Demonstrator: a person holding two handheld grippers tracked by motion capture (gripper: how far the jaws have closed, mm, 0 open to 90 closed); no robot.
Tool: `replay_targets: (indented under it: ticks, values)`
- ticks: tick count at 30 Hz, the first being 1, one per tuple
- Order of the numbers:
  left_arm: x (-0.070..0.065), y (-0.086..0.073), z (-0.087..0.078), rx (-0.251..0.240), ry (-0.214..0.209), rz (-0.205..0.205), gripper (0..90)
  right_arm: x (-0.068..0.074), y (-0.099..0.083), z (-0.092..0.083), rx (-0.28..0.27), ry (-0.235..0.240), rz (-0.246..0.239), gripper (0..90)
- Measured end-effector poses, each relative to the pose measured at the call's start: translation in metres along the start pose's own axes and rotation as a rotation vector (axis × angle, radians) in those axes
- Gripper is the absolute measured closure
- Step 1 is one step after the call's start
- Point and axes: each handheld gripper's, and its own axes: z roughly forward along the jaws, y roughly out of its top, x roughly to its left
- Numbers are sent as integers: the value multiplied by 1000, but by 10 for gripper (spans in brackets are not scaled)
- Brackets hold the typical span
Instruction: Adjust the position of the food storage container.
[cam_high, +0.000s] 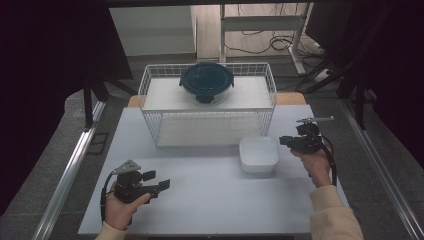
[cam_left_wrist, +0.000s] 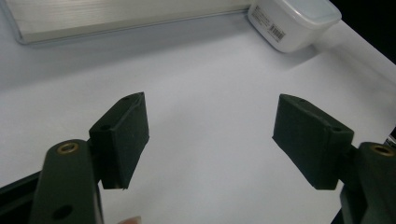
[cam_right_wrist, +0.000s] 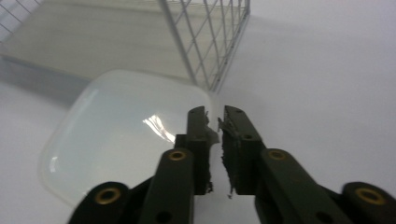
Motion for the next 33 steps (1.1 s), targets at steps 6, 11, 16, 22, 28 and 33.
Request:
replay_targets:
  ticks: [6,11,16,22,28,33]
  values:
    - [0,-1,5,13,-3,2,263,-10,14,15,8,1,-6,890]
    - [4,-2,6,16,0,-8,264,-15,22,33,17,-2,-20,891]
    - [6,-4,6,18,-3,-12,263,-16,19,52,77,4,-18,892]
    - [7,-5,5,14,-5,-20,263,-15,16,54,96,17,-48,892]
    - [7,-5,7,21,-4,-18,264,-10,14,51,88,63,-68,892]
    - [7,-6,8,24,-11,-21,264,0,8,47,68,107,-95,892]
